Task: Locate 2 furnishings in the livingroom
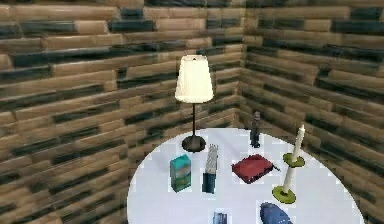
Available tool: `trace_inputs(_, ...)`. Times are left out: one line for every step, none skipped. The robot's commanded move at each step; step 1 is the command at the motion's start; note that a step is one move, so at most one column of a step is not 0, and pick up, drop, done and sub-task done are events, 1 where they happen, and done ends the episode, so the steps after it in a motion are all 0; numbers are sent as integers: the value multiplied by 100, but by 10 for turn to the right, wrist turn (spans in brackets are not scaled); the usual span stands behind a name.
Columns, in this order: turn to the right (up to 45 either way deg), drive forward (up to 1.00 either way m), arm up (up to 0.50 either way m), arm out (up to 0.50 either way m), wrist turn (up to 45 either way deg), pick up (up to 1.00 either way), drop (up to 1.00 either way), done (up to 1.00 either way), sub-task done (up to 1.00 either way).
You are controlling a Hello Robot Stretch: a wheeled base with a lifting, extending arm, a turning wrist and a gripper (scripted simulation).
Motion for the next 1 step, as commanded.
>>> trace_inputs(0,0,0,0,0,0,0,100,0)
